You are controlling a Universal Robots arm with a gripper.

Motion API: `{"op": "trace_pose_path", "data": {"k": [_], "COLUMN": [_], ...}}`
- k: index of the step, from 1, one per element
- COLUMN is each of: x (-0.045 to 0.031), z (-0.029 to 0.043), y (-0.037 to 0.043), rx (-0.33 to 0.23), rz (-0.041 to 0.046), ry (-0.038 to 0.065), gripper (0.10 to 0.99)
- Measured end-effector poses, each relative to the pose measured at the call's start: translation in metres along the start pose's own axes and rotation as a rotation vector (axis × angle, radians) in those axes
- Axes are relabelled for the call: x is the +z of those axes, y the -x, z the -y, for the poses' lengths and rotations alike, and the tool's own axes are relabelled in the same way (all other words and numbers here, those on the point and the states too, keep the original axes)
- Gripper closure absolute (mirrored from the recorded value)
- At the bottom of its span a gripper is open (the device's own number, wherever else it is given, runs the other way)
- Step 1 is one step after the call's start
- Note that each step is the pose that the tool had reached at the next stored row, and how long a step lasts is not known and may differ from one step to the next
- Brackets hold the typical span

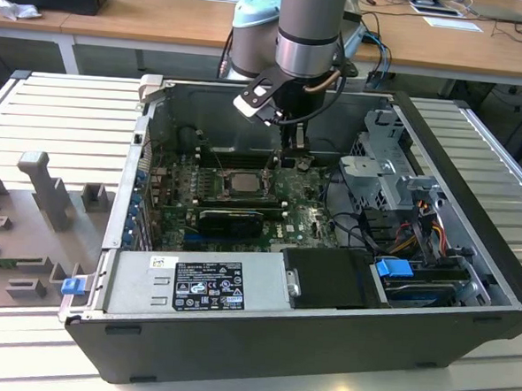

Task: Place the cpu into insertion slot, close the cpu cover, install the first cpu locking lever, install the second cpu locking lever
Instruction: 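Close the cpu cover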

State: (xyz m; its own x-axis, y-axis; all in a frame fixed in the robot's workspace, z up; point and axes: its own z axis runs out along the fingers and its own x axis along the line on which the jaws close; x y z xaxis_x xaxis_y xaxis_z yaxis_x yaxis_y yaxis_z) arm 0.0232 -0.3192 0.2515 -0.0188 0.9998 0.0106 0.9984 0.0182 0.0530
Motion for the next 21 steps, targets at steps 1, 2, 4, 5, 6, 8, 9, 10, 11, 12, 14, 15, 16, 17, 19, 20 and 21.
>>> {"op": "trace_pose_path", "data": {"k": [1, 2, 4, 5, 6, 8, 9, 10, 11, 12, 14, 15, 16, 17, 19, 20, 21], "x": [0.0, 0.0, -0.0001, -0.0001, -0.0001, -0.0002, -0.0002, -0.0003, -0.0003, -0.0003, -0.0004, -0.0004, -0.0005, -0.0005, -0.0006, -0.0006, -0.0007], "z": [0.0004, 0.0006, 0.0013, 0.0018, 0.0022, 0.0031, 0.004, 0.0052, 0.0057, 0.0063, 0.008, 0.0086, 0.0095, 0.0103, 0.0114, 0.0121, 0.0129], "y": [0.0, 0.0, 0.0, 0.0, 0.0, -0.0001, -0.0001, -0.0001, -0.0001, -0.0001, -0.0002, -0.0002, -0.0002, -0.0002, -0.0002, -0.0002, -0.0002], "rx": [0.0, 0.0, 0.0, 0.0, 0.0, 0.0, 0.0, 0.0, 0.0, 0.0, 0.0, 0.0, 0.0, 0.0, 0.0, 0.0, 0.0], "rz": [0.0, 0.0001, 0.0, 0.0001, 0.0, 0.0, 0.0, 0.0001, 0.0001, 0.0, 0.0, 0.0, 0.0, 0.0001, 0.0, 0.0, 0.0], "ry": [0.0, 0.0, 0.0, 0.0, 0.0, 0.0, 0.0, 0.0, 0.0, 0.0, 0.0, 0.0, 0.0, 0.0, 0.0, 0.0, 0.0], "gripper": [0.98, 0.98, 0.98, 0.98, 0.98, 0.98, 0.98, 0.98, 0.98, 0.98, 0.98, 0.98, 0.98, 0.98, 0.98, 0.98, 0.98]}}
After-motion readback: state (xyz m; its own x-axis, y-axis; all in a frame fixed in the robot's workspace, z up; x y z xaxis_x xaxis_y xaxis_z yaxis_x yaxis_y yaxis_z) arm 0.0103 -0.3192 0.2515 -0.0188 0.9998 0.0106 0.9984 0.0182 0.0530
